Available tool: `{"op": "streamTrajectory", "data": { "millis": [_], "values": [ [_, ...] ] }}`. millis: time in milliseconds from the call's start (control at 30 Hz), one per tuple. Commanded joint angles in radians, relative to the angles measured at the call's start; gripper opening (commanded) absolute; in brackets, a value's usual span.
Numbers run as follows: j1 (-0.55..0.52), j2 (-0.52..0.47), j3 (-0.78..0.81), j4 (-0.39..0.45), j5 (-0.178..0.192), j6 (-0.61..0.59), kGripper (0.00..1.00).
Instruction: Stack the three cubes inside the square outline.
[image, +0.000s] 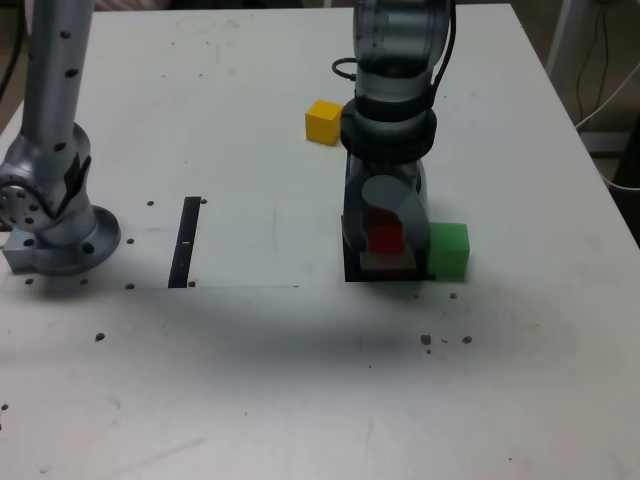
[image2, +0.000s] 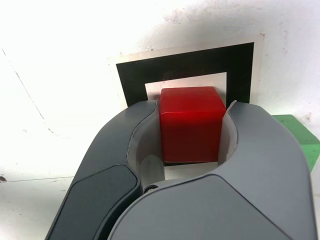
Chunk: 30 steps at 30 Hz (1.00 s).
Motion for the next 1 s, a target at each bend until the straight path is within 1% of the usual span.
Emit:
{"op": "streamTrajectory", "data": {
  "millis": [0, 133, 267, 400, 533, 667, 833, 967],
  "values": [
    [-0.001, 0.004, -0.008, 0.000, -0.001, -0.002, 0.78],
    [-0.001, 0.001, -0.011, -0.003, 0.005, -0.002, 0.92],
    [-0.001, -0.004, -0.015, -0.003, 0.013, -0.002, 0.99],
    [-0.001, -0.007, -0.018, 0.002, 0.015, -0.002, 0.99],
    [-0.001, -0.014, -0.021, 0.025, 0.013, -0.002, 0.99],
    [0.003, -0.038, -0.035, 0.077, 0.015, -0.002, 0.99],
    [0.020, -0.076, -0.077, 0.155, 0.028, 0.006, 0.99],
    [0.060, -0.091, -0.108, 0.183, 0.035, 0.045, 1.00]
  ]
}}
